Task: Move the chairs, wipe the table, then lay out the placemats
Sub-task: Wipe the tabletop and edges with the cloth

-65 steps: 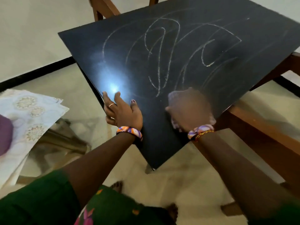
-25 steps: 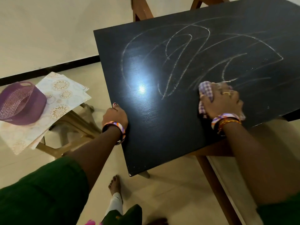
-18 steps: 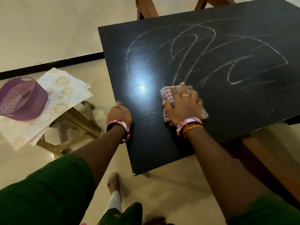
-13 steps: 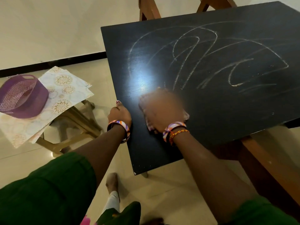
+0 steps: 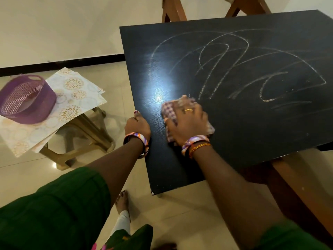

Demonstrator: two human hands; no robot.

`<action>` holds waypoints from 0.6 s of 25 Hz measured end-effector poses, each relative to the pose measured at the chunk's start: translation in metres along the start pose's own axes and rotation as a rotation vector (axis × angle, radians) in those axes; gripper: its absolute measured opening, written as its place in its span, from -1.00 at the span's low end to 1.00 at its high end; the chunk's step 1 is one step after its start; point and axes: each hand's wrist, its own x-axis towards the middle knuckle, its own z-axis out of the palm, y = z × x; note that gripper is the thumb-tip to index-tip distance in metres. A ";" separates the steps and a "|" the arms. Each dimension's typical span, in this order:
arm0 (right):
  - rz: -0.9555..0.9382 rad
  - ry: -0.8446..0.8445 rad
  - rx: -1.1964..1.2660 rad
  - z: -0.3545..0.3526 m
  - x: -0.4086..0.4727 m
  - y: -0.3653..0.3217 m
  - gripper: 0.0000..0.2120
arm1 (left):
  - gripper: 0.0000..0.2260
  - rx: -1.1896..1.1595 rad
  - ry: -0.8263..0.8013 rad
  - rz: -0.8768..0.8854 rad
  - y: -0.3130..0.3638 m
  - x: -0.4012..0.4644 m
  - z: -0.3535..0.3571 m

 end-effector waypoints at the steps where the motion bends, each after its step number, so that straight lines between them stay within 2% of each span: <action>1: -0.089 -0.029 0.012 0.004 -0.007 -0.021 -0.42 | -0.51 -0.009 0.000 -0.011 0.001 0.000 -0.001; 3: -0.138 -0.041 0.002 0.004 -0.006 -0.020 -0.43 | -0.50 -0.028 -0.005 -0.032 0.001 0.000 -0.001; 4: -0.096 -0.017 -0.008 0.002 0.001 -0.002 -0.44 | -0.50 -0.043 -0.010 -0.042 0.000 0.001 -0.001; 6: 0.104 0.028 -0.036 -0.005 0.013 0.053 -0.45 | -0.50 -0.068 -0.021 -0.051 -0.001 0.002 -0.001; 9: 0.466 -0.015 -0.033 -0.025 0.019 0.130 -0.44 | -0.52 -0.064 -0.006 -0.033 -0.001 0.001 0.000; 11: 0.562 -0.024 -0.016 -0.032 0.018 0.139 -0.42 | -0.52 -0.053 0.005 -0.019 0.000 0.001 0.000; 13: 0.503 0.011 -0.024 -0.028 0.022 0.115 -0.43 | -0.52 -0.036 0.009 -0.014 -0.001 0.002 0.000; 15: 0.291 0.032 -0.028 -0.018 0.024 0.065 -0.44 | -0.52 -0.046 0.009 -0.020 -0.003 0.003 0.001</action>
